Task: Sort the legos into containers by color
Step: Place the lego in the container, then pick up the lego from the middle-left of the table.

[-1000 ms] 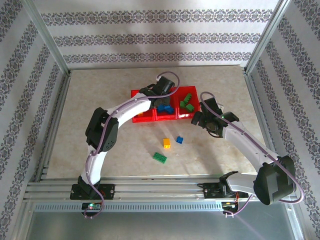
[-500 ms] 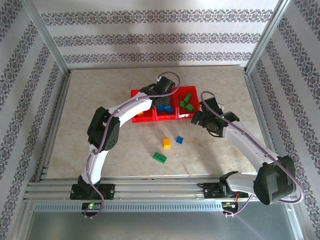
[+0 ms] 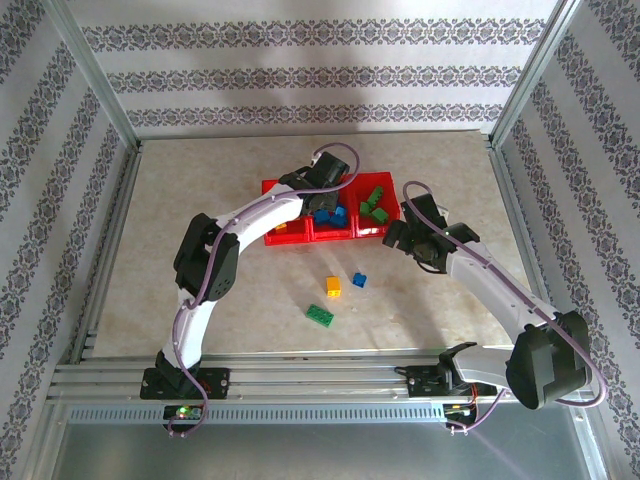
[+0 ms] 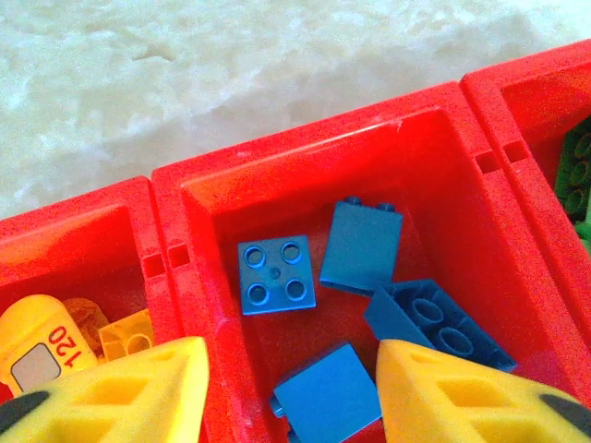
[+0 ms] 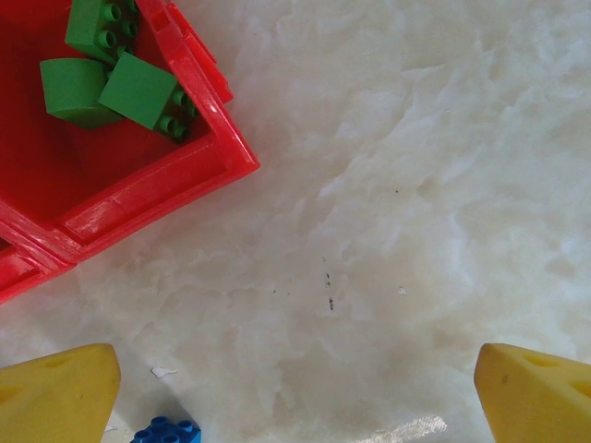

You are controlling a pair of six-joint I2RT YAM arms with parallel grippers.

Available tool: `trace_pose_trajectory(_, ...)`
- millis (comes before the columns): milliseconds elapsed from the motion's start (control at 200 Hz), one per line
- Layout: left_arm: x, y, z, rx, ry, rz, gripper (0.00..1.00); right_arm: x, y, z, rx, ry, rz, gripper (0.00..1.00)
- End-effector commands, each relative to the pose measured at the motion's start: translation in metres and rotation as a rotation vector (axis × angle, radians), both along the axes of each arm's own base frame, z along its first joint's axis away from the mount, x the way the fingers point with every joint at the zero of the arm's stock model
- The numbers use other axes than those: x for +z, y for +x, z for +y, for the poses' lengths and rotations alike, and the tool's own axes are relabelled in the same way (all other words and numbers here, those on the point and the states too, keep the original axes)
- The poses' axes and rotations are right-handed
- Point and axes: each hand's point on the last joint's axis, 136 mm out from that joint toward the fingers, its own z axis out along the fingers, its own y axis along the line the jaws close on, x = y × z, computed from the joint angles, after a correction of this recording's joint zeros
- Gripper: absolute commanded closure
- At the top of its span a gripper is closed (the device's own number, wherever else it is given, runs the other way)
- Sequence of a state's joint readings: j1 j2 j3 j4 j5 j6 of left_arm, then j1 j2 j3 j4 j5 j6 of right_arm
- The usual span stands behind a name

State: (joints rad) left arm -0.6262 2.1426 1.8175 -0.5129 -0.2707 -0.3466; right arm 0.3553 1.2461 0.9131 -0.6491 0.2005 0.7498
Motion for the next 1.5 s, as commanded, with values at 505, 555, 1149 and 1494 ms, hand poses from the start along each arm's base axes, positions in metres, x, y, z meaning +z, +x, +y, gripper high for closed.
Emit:
trace_pose_trajectory(505,0.081,-0.088,-0.005,-0.257,-0.204,-0.118,0.2,-0.001,-0.004,-0.011,-0.013,-0.011,0.0,0.02)
trace_pose_trajectory(555,0.079,-0.098,-0.007,-0.282,-0.222,-0.116,0.16,-0.001,-0.004,-0.011,-0.014,-0.011,0.0,0.02)
trace_pose_trajectory(1149,0.012,-0.175,-0.069,-0.529,-0.034,-0.014,0.0,-0.002,-0.008,-0.033,-0.064,-0.028,0.005,0.02)
trace_pose_trajectory(1494,-0.022,-0.187,-0.1,-0.56,-0.068,0.079,0.0,-0.003,-0.013,-0.05,-0.111,-0.02,0.011,0.02)
